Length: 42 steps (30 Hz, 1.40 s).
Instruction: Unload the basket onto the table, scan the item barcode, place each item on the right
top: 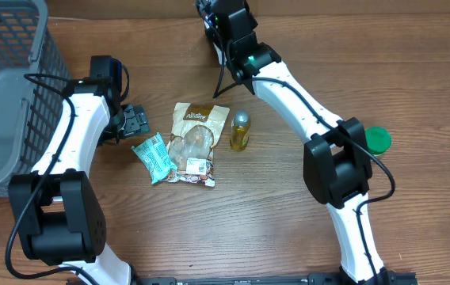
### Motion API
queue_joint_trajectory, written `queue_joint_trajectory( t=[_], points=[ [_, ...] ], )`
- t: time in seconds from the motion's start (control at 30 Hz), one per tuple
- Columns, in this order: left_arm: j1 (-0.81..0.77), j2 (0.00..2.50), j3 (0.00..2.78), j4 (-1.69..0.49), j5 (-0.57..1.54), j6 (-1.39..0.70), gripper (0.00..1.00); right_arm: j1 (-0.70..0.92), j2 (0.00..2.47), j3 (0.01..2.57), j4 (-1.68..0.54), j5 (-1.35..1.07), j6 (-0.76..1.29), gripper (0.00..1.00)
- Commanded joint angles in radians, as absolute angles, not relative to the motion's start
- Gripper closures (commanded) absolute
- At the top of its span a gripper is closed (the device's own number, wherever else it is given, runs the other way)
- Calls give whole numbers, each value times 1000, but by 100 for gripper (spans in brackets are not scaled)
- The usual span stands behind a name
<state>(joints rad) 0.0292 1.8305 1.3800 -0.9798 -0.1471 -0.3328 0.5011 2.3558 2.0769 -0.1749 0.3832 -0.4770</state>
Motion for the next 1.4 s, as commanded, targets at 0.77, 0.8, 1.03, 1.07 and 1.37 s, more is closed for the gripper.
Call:
queue_joint_trajectory(
  t=[0.77, 0.8, 1.03, 1.07, 1.37],
  points=[
    [37, 1801, 1377, -982, -153, -318, 1, 430, 2162, 2095, -554, 445, -192, 96],
    [37, 1801, 1377, -982, -153, -318, 0, 421, 2138, 2095, -632, 435, -142, 96],
    [37, 1801, 1377, -982, -153, -318, 0, 319, 2093, 2086, -1245, 300, 202, 96],
    [37, 1801, 1377, -982, -153, -318, 1, 305, 2095, 2073, -1297, 272, 214, 96],
    [37, 1801, 1377, -982, -153, -318, 1, 168, 2096, 1757, -1348, 207, 240, 96]
  ],
)
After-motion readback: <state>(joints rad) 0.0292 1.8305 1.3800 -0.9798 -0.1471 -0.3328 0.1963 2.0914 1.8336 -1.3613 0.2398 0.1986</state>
